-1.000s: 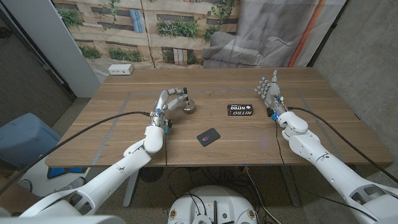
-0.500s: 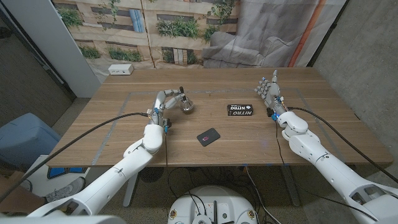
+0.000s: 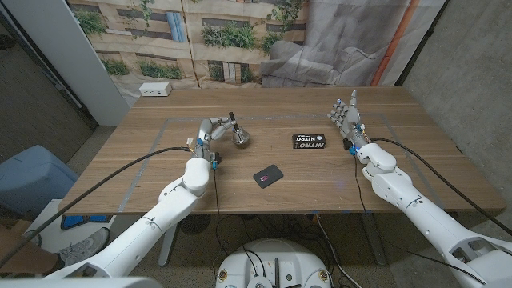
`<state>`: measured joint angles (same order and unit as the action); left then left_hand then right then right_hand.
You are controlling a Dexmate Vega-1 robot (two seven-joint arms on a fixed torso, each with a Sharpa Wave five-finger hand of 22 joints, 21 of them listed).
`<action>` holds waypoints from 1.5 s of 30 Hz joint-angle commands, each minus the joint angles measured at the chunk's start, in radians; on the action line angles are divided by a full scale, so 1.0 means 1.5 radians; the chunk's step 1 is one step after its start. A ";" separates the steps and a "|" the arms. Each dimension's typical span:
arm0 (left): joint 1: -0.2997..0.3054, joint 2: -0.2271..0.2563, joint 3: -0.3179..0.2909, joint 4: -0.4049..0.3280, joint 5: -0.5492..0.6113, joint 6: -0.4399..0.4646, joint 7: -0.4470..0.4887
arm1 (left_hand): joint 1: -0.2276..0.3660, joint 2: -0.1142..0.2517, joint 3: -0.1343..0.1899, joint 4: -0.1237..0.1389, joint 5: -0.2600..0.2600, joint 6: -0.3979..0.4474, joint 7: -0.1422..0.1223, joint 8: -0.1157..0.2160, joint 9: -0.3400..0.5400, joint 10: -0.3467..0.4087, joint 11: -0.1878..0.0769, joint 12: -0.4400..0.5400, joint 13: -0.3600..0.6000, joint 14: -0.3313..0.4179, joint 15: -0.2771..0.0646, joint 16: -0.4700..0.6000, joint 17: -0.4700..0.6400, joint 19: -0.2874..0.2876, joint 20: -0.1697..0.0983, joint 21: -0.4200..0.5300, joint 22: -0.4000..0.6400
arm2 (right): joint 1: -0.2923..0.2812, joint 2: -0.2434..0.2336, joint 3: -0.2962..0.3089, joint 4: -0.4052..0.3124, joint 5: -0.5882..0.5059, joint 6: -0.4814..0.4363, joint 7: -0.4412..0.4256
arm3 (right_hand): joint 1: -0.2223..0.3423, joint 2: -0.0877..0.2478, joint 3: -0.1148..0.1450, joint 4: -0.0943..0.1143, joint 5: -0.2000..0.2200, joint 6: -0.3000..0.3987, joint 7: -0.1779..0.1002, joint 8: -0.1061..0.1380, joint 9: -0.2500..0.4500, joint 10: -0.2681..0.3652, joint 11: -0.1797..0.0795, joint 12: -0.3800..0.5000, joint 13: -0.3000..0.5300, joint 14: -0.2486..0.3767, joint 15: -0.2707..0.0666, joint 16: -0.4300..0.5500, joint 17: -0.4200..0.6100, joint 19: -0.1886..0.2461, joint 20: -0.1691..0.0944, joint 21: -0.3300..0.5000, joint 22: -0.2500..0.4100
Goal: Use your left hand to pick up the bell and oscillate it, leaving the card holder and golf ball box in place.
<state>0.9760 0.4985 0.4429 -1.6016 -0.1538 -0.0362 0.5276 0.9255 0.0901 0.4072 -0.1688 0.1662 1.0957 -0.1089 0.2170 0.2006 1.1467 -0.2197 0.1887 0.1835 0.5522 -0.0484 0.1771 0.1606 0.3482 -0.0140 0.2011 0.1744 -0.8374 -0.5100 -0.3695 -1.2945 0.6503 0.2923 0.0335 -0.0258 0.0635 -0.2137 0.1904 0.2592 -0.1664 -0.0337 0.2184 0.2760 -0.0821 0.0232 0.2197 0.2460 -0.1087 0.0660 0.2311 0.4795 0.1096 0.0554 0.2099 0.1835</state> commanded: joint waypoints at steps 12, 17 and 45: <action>0.017 0.009 -0.018 -0.111 -0.168 0.193 -0.036 | 0.001 0.003 0.000 -0.002 0.004 0.037 0.021 0.010 0.005 0.010 0.002 0.003 0.003 0.004 -0.080 -0.001 0.001 0.003 0.006 0.000 0.001 | 0.000 0.000 0.000 0.000 0.000 0.000 0.000 | 0.002 0.065 -0.004 -0.001 0.004 -0.006 0.000 0.004 0.002 -0.003 0.000 0.003 0.002 -0.002 0.000 0.002 0.003 0.005 -0.001 0.004 0.002; 0.014 0.007 -0.021 -0.121 -0.206 0.222 -0.034 | 0.000 0.002 -0.001 -0.002 0.004 0.038 0.021 0.010 0.005 0.010 0.002 0.002 0.003 0.002 -0.080 -0.002 0.001 0.003 0.006 0.000 0.001 | 0.000 0.000 0.000 0.000 0.000 0.000 0.000 | 0.002 0.065 -0.004 -0.001 0.004 -0.006 0.000 0.004 0.002 -0.004 0.000 0.003 0.002 -0.003 0.000 0.002 0.003 0.005 0.000 0.004 0.002; 0.006 0.026 0.000 -0.153 -0.233 0.200 -0.019 | 0.001 0.001 -0.002 -0.002 0.004 0.040 0.020 0.011 0.006 0.012 0.002 0.000 0.003 -0.012 -0.081 -0.003 0.001 0.003 0.004 0.000 0.002 | 0.000 0.000 0.000 -0.001 0.000 0.000 0.000 | 0.002 0.065 -0.004 -0.001 0.004 -0.005 0.000 0.004 0.002 -0.004 0.000 0.003 0.002 -0.003 0.000 0.002 0.003 0.005 -0.001 0.004 0.002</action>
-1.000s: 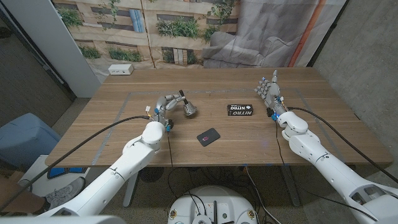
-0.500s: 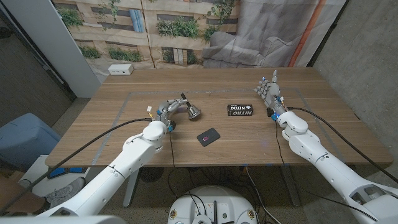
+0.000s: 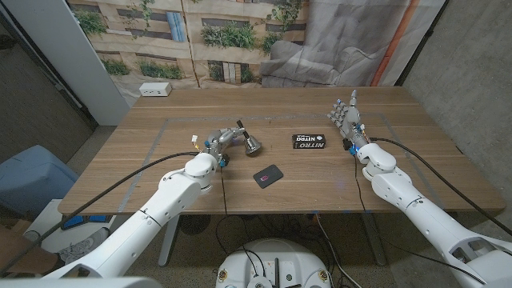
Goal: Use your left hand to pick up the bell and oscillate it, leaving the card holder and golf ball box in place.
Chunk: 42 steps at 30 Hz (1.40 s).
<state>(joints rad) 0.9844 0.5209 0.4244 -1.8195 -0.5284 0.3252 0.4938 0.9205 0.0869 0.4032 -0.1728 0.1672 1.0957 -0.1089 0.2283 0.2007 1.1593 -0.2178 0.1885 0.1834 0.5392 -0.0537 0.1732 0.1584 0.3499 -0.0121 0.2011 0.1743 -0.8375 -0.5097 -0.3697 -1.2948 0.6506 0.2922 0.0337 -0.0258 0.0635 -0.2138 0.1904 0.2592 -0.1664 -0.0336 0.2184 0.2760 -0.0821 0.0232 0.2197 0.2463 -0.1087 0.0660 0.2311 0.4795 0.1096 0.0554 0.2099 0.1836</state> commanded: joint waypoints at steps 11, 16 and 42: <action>-0.003 0.029 0.038 0.012 0.115 -0.125 0.003 | 0.005 0.004 0.000 0.001 0.004 0.038 0.020 0.002 0.006 0.002 0.001 -0.001 0.003 -0.004 -0.077 0.000 0.003 0.002 0.003 0.000 0.002 | 0.001 0.000 0.000 0.001 0.000 0.000 0.001 | 0.002 0.065 -0.004 -0.001 0.004 -0.005 0.000 0.004 0.002 -0.003 0.001 0.003 0.002 -0.002 0.000 0.002 0.003 0.005 -0.001 0.004 0.002; -0.007 0.042 0.053 0.030 0.178 -0.170 -0.001 | 0.005 0.005 -0.001 0.001 0.004 0.038 0.022 0.002 0.006 0.002 0.001 -0.001 0.003 -0.005 -0.077 0.001 0.003 0.001 0.003 0.000 0.002 | 0.000 0.000 0.000 0.001 0.000 0.000 0.000 | 0.002 0.065 -0.004 -0.001 0.004 -0.006 0.000 0.004 0.002 -0.003 0.001 0.003 0.002 -0.003 -0.001 0.002 0.003 0.005 -0.001 0.004 0.002; -0.031 0.031 0.066 0.153 0.401 -0.359 0.027 | 0.006 0.007 -0.003 0.002 0.004 0.030 0.016 -0.001 0.007 -0.006 0.001 -0.003 0.003 -0.005 -0.075 0.002 0.003 -0.006 0.000 -0.003 0.001 | 0.000 0.000 0.000 0.000 0.000 0.000 0.000 | 0.002 0.065 -0.004 -0.001 0.004 -0.006 0.000 0.004 0.002 -0.003 0.001 0.003 0.002 -0.003 -0.001 0.002 0.003 0.005 -0.001 0.003 0.002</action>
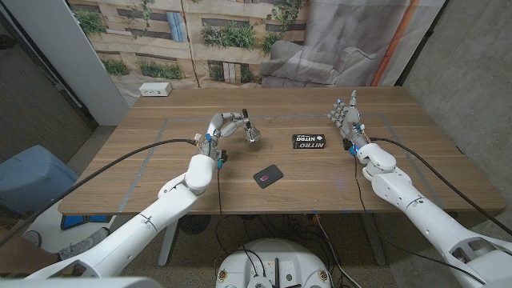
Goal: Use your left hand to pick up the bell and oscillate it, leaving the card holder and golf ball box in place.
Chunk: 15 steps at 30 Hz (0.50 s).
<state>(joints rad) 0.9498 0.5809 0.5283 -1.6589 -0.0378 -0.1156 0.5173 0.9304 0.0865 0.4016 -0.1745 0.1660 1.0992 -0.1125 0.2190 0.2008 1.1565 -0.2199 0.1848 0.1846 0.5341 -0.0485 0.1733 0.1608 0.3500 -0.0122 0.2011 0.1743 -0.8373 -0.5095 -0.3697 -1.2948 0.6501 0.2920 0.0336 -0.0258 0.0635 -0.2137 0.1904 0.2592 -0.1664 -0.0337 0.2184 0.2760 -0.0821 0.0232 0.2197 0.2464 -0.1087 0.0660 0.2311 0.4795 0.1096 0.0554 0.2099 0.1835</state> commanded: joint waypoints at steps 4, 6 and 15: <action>-0.011 -0.018 -0.005 0.062 0.073 -0.071 0.009 | -0.001 0.008 -0.002 0.003 0.005 0.027 0.019 0.005 0.007 -0.005 0.002 0.000 0.003 -0.002 -0.079 0.002 0.002 -0.006 0.000 -0.003 0.001 | 0.000 0.000 0.000 0.000 0.000 0.000 0.000 | 0.002 0.065 -0.004 -0.001 0.004 -0.006 0.000 0.004 0.002 -0.004 0.000 0.003 0.002 -0.003 0.000 0.002 0.003 0.005 -0.001 0.004 0.002; -0.013 -0.027 -0.008 0.071 0.056 -0.073 -0.001 | -0.001 0.008 -0.002 0.003 0.005 0.027 0.019 0.006 0.007 -0.004 0.002 0.001 0.003 -0.001 -0.079 0.002 0.002 -0.006 -0.001 -0.002 0.001 | 0.000 0.000 0.000 0.000 0.000 0.000 0.000 | 0.002 0.065 -0.004 -0.001 0.004 -0.006 -0.001 0.004 0.002 -0.003 0.001 0.003 0.002 -0.003 0.000 0.002 0.003 0.005 -0.001 0.003 0.002; -0.045 -0.057 0.007 0.128 0.060 -0.092 -0.010 | -0.004 0.010 -0.001 0.005 0.006 0.026 0.018 0.006 0.007 -0.004 0.002 0.001 0.003 0.004 -0.077 0.002 0.001 -0.008 0.000 -0.003 0.001 | 0.000 0.000 0.000 0.001 0.000 0.000 0.001 | 0.002 0.065 -0.004 -0.001 0.004 -0.006 0.000 0.004 0.002 -0.004 0.001 0.003 0.002 -0.003 0.000 0.002 0.003 0.005 0.000 0.004 0.002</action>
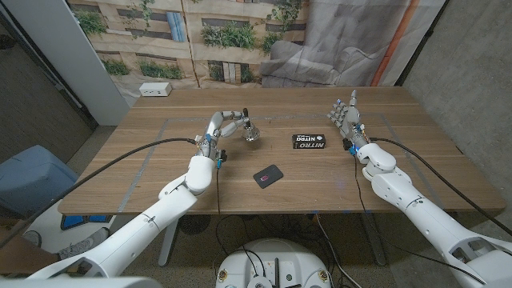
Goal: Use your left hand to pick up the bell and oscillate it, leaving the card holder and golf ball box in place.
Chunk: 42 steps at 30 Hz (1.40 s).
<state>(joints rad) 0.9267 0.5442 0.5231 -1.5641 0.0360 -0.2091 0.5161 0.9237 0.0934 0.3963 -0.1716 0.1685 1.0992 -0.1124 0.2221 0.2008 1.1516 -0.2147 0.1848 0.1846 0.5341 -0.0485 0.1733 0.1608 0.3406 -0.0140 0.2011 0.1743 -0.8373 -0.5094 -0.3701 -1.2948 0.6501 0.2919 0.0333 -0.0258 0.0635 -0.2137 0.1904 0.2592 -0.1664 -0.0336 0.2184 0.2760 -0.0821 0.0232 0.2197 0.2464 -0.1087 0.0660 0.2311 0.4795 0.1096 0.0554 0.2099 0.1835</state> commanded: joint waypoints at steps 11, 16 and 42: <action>-0.051 -0.048 0.027 0.105 0.020 -0.040 -0.015 | 0.001 0.004 0.003 0.002 0.004 0.027 0.017 0.005 0.007 -0.002 -0.001 0.001 0.003 0.004 -0.079 0.001 0.001 -0.001 0.000 -0.002 0.001 | 0.000 0.000 0.000 0.000 0.000 0.000 0.000 | 0.002 0.065 -0.004 -0.001 0.004 -0.006 -0.001 0.004 0.002 -0.004 0.000 0.003 0.002 -0.003 0.001 0.002 0.003 0.005 0.000 0.003 0.002; -0.058 -0.051 0.037 0.124 0.036 -0.051 -0.008 | -0.001 0.003 0.003 0.002 0.004 0.026 0.017 0.004 0.007 -0.002 -0.001 0.001 0.003 0.005 -0.077 0.001 0.001 -0.001 0.000 -0.002 0.001 | 0.000 0.000 0.000 0.001 0.000 0.000 0.000 | 0.002 0.065 -0.004 -0.001 0.004 -0.005 0.000 0.004 0.002 -0.004 0.001 0.003 0.002 -0.003 -0.001 0.002 0.003 0.005 -0.001 0.003 0.002; -0.071 -0.067 0.064 0.191 0.065 -0.085 0.016 | 0.000 0.001 0.003 0.000 0.004 0.024 0.017 0.005 0.007 -0.009 -0.001 0.000 0.003 0.006 -0.077 0.001 0.001 -0.002 -0.001 -0.002 0.001 | 0.000 0.000 0.000 0.000 0.000 0.000 0.000 | 0.002 0.065 -0.004 -0.001 0.004 -0.005 0.000 0.004 0.002 -0.004 0.001 0.003 0.002 -0.002 0.001 0.002 0.003 0.004 0.000 0.003 0.002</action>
<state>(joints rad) 0.8277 0.4503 0.6068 -1.3108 0.1165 -0.3200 0.5264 0.9221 0.0937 0.3955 -0.1723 0.1699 1.0993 -0.1125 0.2223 0.2008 1.1424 -0.2124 0.1849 0.1843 0.5378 -0.0520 0.1733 0.1605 0.3408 -0.0141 0.2011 0.1723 -0.8368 -0.5094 -0.3699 -1.2933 0.6503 0.2923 0.0344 -0.0258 0.0635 -0.2138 0.1904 0.2592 -0.1664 -0.0336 0.2184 0.2760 -0.0822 0.0232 0.2197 0.2465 -0.1087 0.0660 0.2311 0.4795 0.1096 0.0554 0.2099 0.1835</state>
